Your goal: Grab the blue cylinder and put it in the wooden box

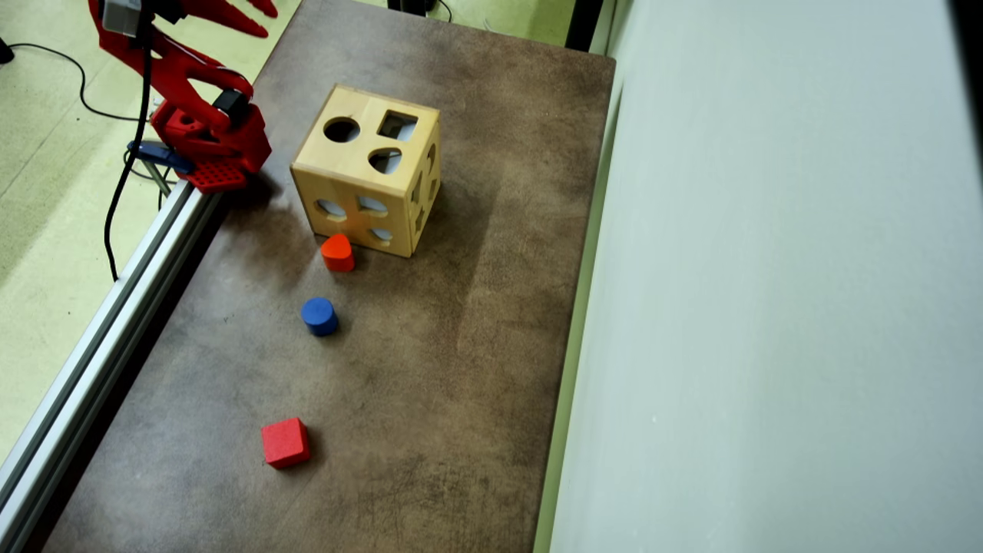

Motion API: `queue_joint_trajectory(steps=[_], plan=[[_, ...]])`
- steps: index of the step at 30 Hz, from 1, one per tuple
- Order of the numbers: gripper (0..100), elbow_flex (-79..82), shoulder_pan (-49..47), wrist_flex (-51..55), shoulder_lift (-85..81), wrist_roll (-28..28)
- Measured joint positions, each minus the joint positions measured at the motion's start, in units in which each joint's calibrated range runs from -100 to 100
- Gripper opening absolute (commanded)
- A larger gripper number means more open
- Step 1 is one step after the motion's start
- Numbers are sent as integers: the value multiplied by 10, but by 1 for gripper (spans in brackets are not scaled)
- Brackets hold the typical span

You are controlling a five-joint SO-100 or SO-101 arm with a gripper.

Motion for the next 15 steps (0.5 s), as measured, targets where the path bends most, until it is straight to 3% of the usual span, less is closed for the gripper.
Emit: queue_joint_trajectory(steps=[10, 15], plan=[[25, 1, 122, 0, 186, 54], [25, 1, 164, 0, 263, 68]])
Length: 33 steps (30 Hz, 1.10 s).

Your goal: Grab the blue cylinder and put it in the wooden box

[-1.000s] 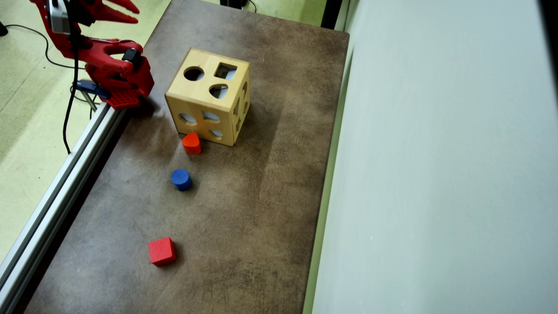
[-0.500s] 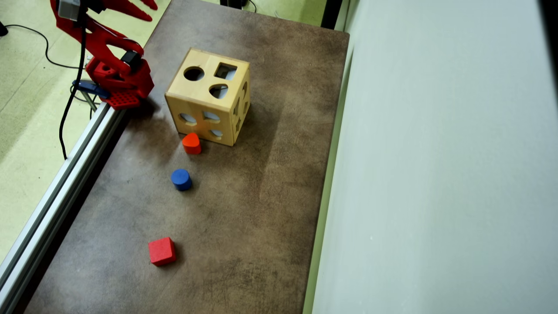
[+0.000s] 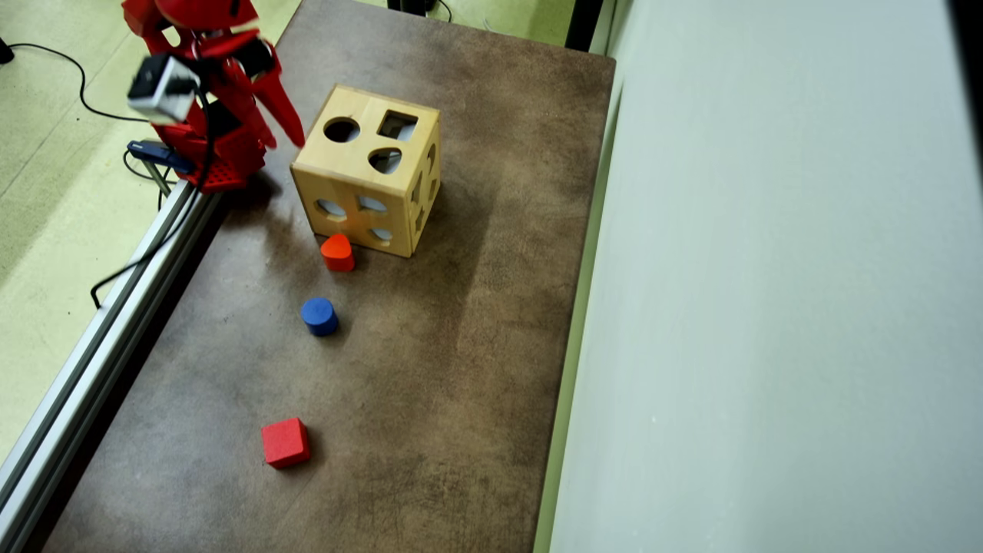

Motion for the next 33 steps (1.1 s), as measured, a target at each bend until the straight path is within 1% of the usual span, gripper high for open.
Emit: queue_joint_trajectory(steps=[3, 10, 14, 18, 22, 33], plan=[[25, 0, 30, 0, 54, 11], [25, 0, 62, -2, 179, 32], [25, 0, 60, -46, 234, 44], [25, 0, 63, -88, 252, 57], [25, 0, 63, -114, 252, 57], [25, 0, 63, -123, 343, 61]])
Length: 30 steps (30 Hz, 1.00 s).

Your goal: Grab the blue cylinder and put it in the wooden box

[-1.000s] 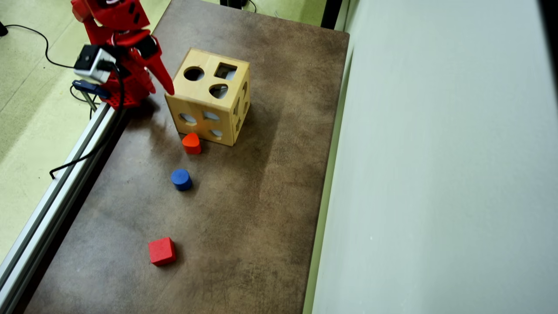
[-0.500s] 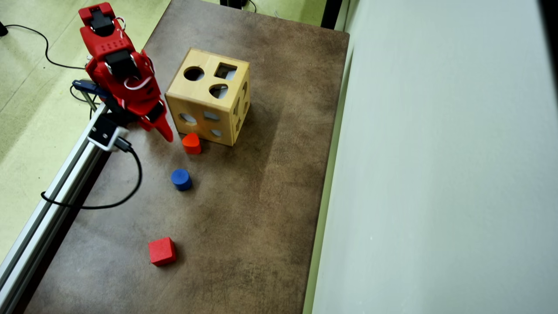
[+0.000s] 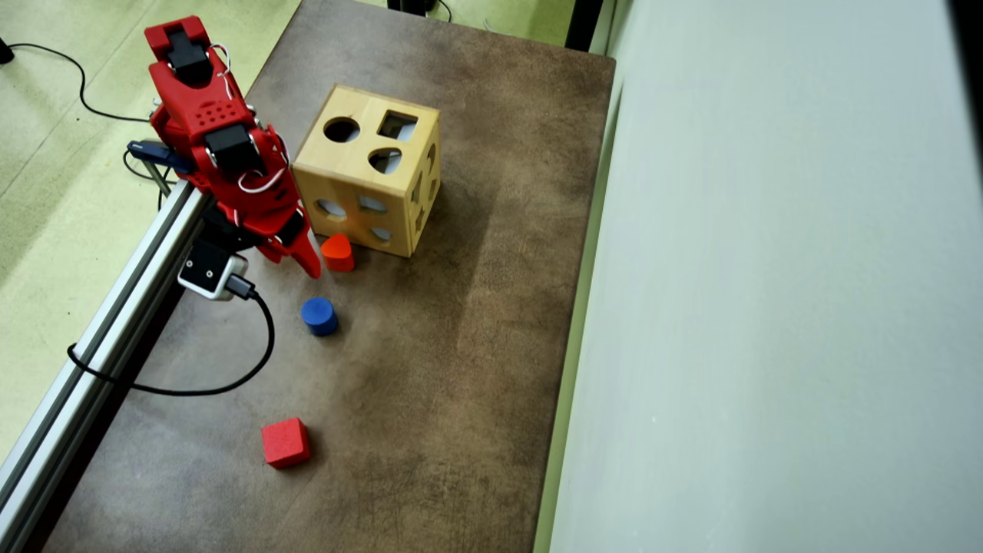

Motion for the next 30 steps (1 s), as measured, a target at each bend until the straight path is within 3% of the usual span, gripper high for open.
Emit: queue_joint_trajectory(steps=[18, 24, 30], plan=[[26, 1, 0, -86, 79, 11], [34, 1, 0, -86, 92, 13], [35, 1, 0, -86, 115, 13]])
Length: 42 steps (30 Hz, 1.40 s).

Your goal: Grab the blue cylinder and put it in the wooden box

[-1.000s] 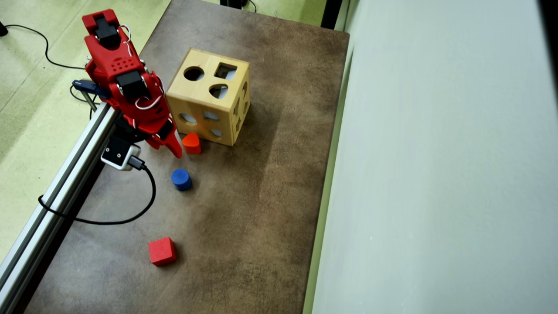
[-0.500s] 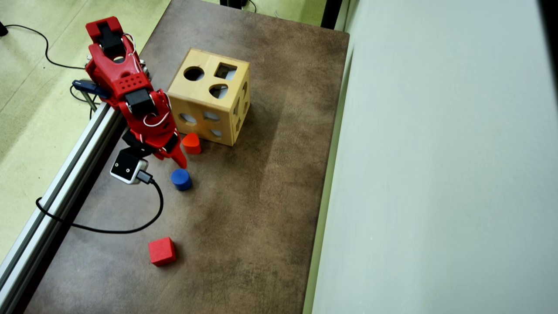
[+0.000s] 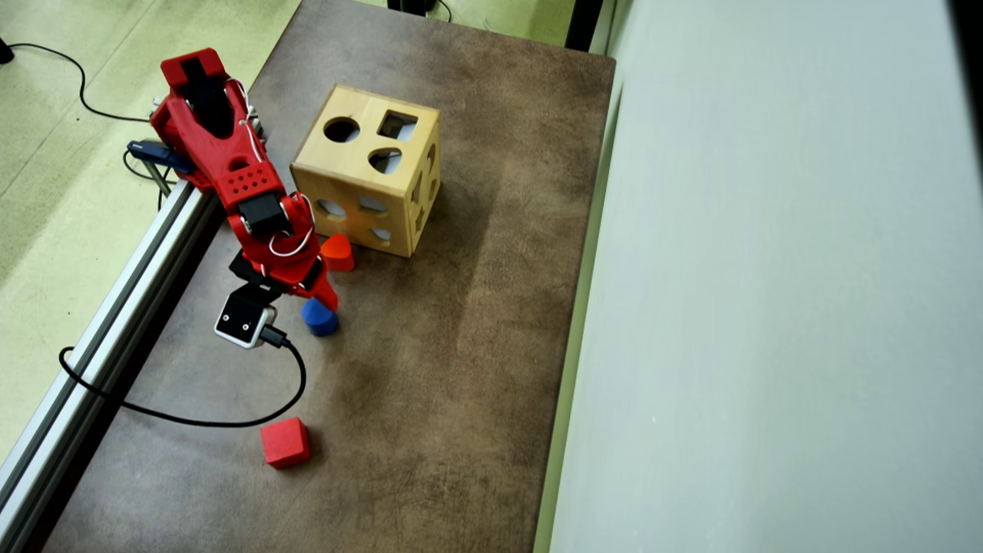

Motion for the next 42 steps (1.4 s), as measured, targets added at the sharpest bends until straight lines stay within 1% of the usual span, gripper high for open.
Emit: queue_joint_trajectory(steps=[4, 12, 19, 33, 38, 42], plan=[[35, 0, 2, 0, 38, 0], [35, -1, 16, -2, 50, 0], [35, -1, 13, -54, 59, 0], [35, -1, 9, -59, 85, 0], [35, -1, -8, -59, 85, 18], [35, -1, -9, -59, 85, 20]])
